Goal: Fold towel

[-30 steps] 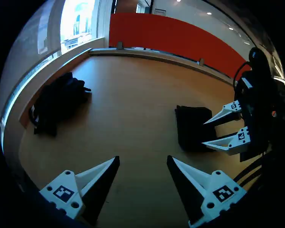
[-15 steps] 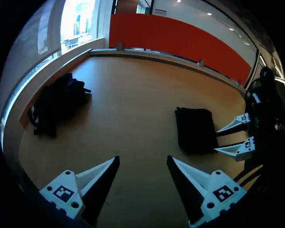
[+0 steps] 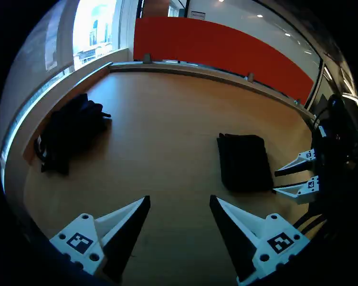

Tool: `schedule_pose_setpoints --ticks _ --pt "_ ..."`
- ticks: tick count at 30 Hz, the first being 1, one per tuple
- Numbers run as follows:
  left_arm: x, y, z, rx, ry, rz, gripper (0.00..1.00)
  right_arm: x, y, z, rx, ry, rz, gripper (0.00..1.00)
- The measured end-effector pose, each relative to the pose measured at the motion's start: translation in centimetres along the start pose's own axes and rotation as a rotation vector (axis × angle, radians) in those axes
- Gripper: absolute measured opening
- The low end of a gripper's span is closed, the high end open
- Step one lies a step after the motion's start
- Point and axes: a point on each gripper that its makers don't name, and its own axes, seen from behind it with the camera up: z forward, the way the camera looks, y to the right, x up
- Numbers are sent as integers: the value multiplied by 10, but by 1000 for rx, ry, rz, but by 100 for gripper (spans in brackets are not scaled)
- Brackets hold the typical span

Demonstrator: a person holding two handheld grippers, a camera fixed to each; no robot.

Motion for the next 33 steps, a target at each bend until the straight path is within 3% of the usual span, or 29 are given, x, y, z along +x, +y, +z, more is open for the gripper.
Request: schedule_pose_setpoints --ticks 9,14,25,33 --pt "-3 2 -1 -2 -1 -5 92 -13 -2 7 0 -10 36 59" --pt "-4 2 -2 -2 -1 -5 92 -13 -3 9 -3 -4 51 47" --pt "-4 2 -3 -1 1 -5 92 -13 -6 10 -3 8 69 12" --pt "-4 1 -4 0 3 -2 92 -12 -8 10 3 18 62 5"
